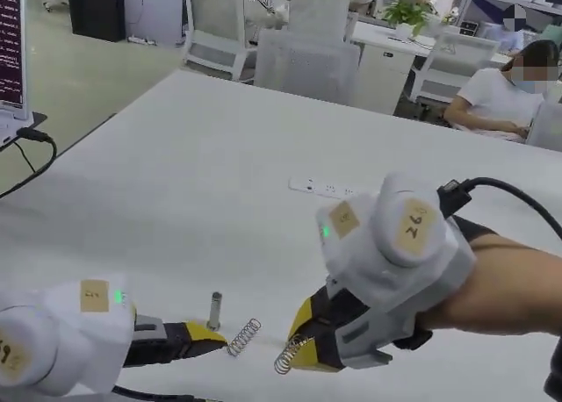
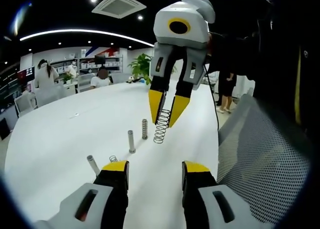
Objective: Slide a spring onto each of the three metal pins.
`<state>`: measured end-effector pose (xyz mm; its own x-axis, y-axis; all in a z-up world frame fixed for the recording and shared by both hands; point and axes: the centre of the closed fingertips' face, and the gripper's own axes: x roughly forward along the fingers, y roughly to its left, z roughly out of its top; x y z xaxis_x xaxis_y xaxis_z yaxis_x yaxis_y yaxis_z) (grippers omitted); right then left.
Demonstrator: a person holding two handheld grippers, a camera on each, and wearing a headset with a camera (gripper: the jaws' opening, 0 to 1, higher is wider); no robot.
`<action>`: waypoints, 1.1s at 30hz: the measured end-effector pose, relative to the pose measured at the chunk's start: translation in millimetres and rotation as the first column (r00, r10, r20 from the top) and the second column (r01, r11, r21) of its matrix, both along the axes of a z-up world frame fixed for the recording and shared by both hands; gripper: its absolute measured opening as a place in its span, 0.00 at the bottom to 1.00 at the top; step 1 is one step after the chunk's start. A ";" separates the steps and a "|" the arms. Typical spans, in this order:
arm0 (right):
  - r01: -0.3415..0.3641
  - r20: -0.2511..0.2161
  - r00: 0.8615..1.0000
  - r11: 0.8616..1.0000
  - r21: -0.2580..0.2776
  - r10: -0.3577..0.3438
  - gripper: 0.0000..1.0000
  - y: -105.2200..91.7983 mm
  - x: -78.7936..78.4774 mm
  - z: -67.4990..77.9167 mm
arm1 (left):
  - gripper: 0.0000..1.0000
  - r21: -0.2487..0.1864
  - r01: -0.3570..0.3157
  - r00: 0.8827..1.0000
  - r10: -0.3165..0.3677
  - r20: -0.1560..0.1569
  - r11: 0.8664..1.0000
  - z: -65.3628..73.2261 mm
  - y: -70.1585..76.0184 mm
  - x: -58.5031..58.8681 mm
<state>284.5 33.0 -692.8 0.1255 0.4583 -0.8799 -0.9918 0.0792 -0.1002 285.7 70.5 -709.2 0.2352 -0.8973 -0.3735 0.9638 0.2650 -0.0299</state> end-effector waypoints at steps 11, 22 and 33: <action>0.031 0.022 0.999 0.999 -0.008 -0.031 0.08 -11.9 9.3 4.8 | 0.48 0.005 -0.031 1.000 0.031 0.007 1.000 3.5 13.4 -1.9; 0.064 0.040 0.997 0.998 -0.017 -0.063 0.08 -22.3 23.6 8.6 | 0.53 -0.023 -0.084 0.996 0.084 -0.008 0.996 8.8 24.2 -3.0; 0.091 0.070 0.994 0.994 -0.063 -0.087 0.08 -33.1 51.6 1.3 | 0.54 -0.027 -0.103 0.995 0.103 -0.007 0.994 9.8 27.0 -4.7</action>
